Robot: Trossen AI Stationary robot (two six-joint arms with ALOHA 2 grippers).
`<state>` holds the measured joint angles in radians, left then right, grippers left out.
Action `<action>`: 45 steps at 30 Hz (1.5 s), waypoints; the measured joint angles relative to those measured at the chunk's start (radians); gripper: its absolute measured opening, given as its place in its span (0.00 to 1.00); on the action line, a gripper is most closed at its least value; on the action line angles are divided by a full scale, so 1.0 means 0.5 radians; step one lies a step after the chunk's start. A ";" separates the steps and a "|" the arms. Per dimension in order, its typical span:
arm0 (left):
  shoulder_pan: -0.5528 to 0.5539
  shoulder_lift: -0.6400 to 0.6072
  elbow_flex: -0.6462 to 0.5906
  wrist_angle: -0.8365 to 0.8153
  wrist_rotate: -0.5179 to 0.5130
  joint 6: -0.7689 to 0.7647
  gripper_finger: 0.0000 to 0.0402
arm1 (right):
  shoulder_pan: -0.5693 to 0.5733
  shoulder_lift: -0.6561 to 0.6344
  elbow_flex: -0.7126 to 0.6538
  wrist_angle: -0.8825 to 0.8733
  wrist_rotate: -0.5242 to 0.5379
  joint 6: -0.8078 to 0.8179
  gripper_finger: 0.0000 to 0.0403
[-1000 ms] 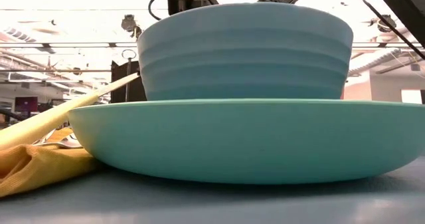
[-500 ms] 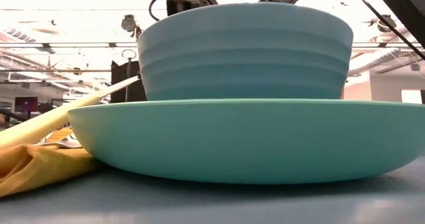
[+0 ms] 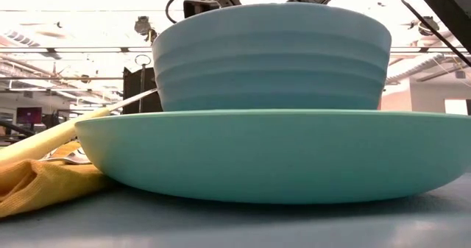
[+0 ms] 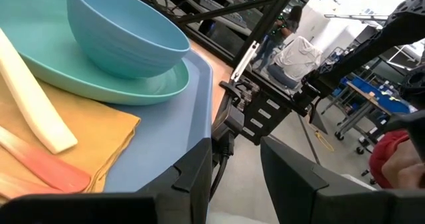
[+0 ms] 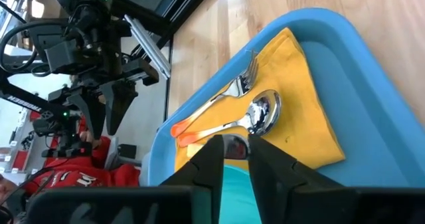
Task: Set up tray
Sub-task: Put the knife on top of the napkin to the right of the spoon
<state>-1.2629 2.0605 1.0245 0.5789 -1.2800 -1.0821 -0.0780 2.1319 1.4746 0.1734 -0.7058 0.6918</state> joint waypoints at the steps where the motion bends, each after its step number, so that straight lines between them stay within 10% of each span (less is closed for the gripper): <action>1: 0.000 0.000 0.000 0.000 0.000 0.000 0.33 | -0.001 0.000 0.000 -0.001 0.003 -0.001 0.15; 45: 0.000 0.000 0.000 0.002 0.001 -0.036 0.33 | -0.024 -0.002 0.000 -0.004 0.108 -0.030 0.57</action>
<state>-1.2629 2.0605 1.0245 0.5797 -1.2797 -1.1000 -0.0902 2.1307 1.4746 0.1713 -0.6519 0.6769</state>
